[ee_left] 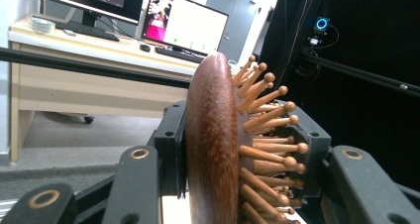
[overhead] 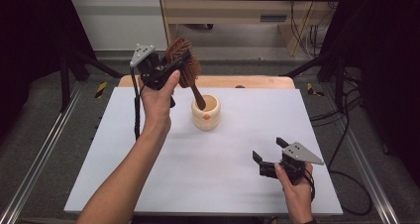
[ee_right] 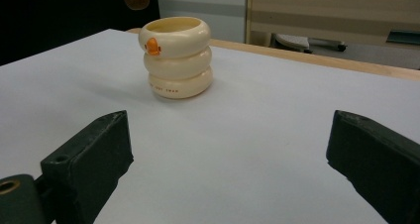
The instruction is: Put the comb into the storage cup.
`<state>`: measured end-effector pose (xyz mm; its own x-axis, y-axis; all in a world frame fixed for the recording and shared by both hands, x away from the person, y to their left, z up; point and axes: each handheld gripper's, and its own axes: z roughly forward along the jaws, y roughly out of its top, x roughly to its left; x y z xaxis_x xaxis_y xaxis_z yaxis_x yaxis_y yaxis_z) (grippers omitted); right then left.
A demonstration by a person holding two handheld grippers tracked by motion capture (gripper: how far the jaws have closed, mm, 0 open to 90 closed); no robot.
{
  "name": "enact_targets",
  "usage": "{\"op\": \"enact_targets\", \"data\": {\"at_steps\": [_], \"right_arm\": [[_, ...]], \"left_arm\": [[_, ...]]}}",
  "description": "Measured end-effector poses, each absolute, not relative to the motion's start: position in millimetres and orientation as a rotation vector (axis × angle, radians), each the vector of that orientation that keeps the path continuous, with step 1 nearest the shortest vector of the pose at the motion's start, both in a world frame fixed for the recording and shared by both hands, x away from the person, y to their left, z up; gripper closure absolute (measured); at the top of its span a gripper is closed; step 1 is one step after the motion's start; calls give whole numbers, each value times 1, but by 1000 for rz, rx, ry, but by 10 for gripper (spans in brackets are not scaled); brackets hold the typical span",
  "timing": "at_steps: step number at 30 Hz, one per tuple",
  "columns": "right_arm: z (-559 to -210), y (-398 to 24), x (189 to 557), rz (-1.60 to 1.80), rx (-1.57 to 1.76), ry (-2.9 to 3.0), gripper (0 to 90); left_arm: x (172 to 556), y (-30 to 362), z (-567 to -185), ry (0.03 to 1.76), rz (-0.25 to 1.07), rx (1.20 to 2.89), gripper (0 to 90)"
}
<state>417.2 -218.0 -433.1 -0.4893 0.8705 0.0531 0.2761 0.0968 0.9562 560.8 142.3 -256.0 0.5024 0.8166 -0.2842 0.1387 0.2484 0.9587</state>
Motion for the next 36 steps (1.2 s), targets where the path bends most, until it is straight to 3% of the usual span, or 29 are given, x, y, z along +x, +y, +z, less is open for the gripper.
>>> {"op": "enact_targets", "data": {"at_steps": [36], "right_arm": [[-432, -218, 417, 1416, 1080, 1812, 41]], "left_arm": [[580, 135, -266, 999, 623, 1276, 511]]}}
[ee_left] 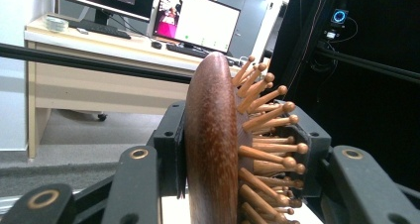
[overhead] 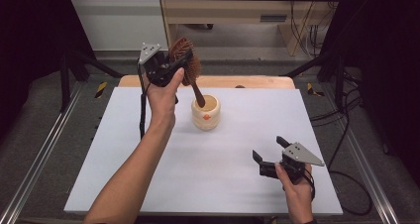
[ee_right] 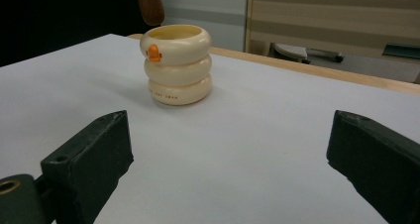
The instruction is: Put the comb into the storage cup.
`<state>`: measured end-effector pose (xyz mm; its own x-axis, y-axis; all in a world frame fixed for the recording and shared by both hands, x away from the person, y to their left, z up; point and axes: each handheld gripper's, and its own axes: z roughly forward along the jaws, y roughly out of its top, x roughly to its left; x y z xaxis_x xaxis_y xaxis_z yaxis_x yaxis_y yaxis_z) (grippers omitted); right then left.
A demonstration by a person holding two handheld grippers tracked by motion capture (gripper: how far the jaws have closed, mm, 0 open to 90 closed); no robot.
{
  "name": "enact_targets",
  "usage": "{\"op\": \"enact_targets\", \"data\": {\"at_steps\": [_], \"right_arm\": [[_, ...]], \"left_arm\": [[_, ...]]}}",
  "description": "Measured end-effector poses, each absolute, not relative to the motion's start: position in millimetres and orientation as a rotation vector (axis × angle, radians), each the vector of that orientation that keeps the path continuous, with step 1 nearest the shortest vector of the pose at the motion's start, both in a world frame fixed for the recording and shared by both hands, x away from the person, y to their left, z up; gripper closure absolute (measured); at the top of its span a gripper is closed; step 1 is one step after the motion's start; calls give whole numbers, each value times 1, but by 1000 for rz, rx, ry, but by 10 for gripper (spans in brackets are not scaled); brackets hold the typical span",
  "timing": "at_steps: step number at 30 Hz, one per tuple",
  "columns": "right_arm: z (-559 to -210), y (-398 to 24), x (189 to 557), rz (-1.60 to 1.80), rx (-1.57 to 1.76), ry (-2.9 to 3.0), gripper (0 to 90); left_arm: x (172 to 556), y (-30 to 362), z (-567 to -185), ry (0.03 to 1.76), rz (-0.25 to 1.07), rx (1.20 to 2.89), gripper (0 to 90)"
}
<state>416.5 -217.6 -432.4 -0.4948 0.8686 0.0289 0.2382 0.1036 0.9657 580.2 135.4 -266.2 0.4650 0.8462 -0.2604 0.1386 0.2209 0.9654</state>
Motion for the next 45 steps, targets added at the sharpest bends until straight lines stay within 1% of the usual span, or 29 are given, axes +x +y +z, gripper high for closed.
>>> {"op": "enact_targets", "data": {"at_steps": [25, 45], "right_arm": [[-433, -216, 416, 1394, 1041, 1805, 44], [-434, -216, 416, 1390, 1038, 1803, 38]], "left_arm": [[585, 127, -272, 985, 661, 1306, 511], [594, 116, -283, 993, 654, 1292, 509]]}}
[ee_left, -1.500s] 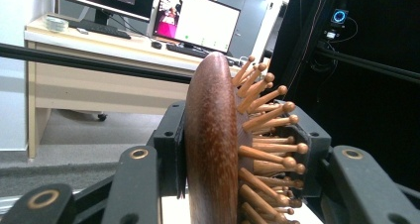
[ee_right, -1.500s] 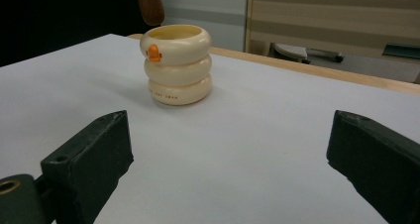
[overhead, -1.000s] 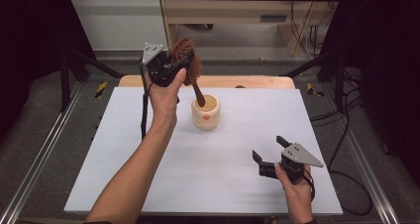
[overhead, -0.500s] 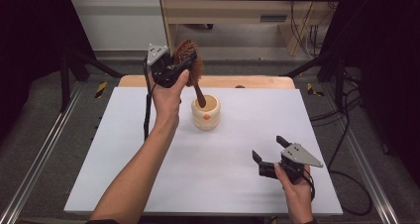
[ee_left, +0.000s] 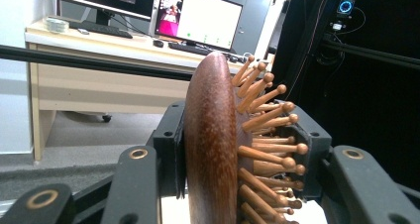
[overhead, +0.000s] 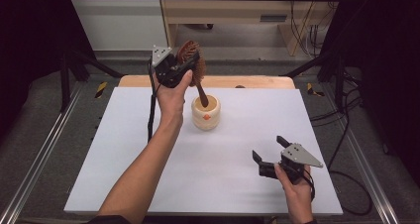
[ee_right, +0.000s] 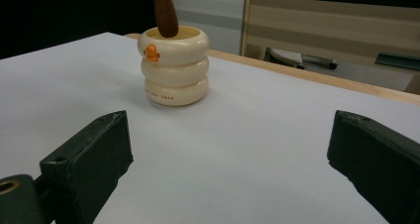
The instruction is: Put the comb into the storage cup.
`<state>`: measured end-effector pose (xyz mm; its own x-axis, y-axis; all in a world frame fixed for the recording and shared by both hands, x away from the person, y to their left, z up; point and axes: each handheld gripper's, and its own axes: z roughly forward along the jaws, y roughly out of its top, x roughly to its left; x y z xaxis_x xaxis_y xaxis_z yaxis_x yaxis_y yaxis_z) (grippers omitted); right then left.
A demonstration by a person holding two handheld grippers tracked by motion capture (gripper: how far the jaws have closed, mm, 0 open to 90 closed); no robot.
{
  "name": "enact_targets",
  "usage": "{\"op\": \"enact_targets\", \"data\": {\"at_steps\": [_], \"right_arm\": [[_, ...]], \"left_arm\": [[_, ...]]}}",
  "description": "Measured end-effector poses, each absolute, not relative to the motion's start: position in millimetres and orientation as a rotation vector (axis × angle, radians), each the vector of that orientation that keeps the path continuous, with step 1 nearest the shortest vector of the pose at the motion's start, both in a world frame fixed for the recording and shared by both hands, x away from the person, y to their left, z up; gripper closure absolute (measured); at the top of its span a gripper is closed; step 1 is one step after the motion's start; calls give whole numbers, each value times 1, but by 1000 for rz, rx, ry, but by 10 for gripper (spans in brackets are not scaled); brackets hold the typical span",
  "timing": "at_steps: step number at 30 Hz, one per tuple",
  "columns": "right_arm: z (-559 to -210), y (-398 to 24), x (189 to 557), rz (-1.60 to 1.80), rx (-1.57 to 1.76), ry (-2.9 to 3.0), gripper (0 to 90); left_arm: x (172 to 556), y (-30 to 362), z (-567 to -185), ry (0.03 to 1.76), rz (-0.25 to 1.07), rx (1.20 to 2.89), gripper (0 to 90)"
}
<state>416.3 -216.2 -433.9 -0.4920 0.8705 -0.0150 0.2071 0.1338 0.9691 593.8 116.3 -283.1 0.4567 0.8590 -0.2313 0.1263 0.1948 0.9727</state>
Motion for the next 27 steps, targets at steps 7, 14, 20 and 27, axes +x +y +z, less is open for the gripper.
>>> {"op": "enact_targets", "data": {"at_steps": [7, 14, 20, 27], "right_arm": [[-434, -216, 416, 1389, 1040, 1805, 38], [-434, -216, 416, 1388, 1037, 1804, 36], [-434, -216, 416, 1387, 1036, 1808, 36], [-434, -216, 417, 1386, 1031, 1809, 36]], "left_arm": [[596, 114, -287, 991, 656, 1300, 508], [599, 111, -290, 994, 657, 1299, 508], [600, 111, -292, 999, 655, 1298, 508], [604, 108, -298, 1001, 668, 1325, 508]]}}
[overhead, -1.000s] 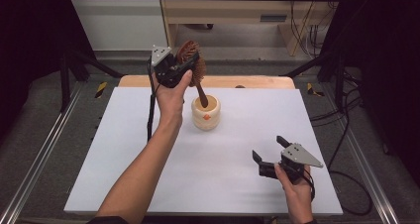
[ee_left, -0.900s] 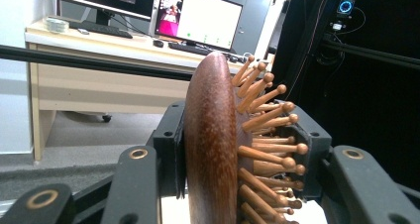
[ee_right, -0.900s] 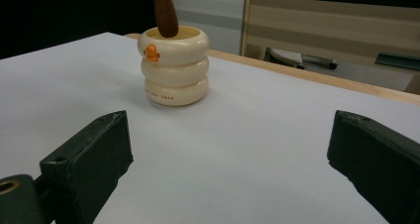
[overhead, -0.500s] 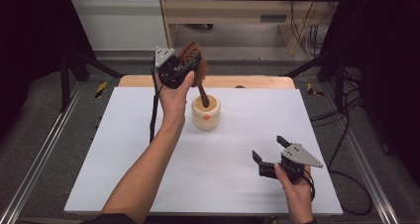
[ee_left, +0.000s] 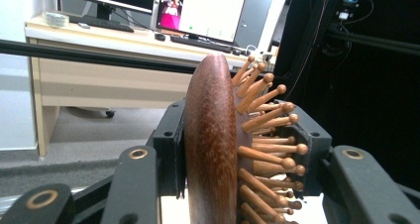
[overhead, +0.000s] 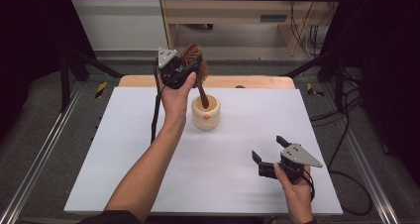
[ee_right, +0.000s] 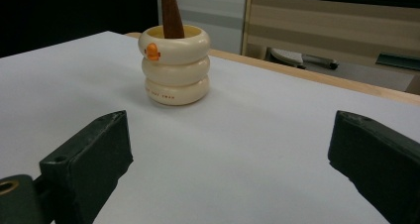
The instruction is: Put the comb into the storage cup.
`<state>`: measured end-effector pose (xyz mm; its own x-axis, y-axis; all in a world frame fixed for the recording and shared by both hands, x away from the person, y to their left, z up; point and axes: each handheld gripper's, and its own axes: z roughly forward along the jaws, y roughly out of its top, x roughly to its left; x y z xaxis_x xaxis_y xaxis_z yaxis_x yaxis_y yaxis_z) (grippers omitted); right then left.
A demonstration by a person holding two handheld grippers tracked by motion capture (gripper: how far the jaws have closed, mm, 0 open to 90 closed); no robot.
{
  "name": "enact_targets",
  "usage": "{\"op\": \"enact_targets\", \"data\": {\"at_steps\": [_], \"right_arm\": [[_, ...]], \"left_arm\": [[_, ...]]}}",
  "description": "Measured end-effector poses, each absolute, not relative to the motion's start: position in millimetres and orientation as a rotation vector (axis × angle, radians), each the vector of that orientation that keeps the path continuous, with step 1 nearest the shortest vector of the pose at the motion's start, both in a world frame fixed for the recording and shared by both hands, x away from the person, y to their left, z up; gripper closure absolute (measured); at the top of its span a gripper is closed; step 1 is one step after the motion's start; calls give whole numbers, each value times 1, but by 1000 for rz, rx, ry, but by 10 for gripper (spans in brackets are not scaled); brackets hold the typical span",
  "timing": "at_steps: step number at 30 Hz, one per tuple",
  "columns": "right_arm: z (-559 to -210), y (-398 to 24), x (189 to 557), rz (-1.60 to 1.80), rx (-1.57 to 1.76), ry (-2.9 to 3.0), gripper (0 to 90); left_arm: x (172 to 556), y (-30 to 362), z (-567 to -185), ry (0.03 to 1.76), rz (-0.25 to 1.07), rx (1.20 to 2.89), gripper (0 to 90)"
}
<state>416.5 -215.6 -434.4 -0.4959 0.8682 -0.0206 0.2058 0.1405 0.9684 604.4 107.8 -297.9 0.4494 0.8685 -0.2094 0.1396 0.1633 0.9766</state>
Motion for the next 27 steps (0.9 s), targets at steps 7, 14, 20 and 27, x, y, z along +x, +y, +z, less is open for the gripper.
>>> {"op": "enact_targets", "data": {"at_steps": [7, 14, 20, 27], "right_arm": [[-434, -216, 416, 1388, 1033, 1809, 35], [-434, -216, 417, 1390, 1032, 1808, 35], [-435, -216, 417, 1394, 1038, 1808, 35], [-435, -216, 417, 1395, 1041, 1806, 35]], "left_arm": [[606, 105, -301, 999, 669, 1337, 507], [608, 106, -305, 1011, 664, 1338, 507], [610, 107, -308, 1019, 661, 1337, 508], [613, 105, -312, 1026, 656, 1342, 507]]}}
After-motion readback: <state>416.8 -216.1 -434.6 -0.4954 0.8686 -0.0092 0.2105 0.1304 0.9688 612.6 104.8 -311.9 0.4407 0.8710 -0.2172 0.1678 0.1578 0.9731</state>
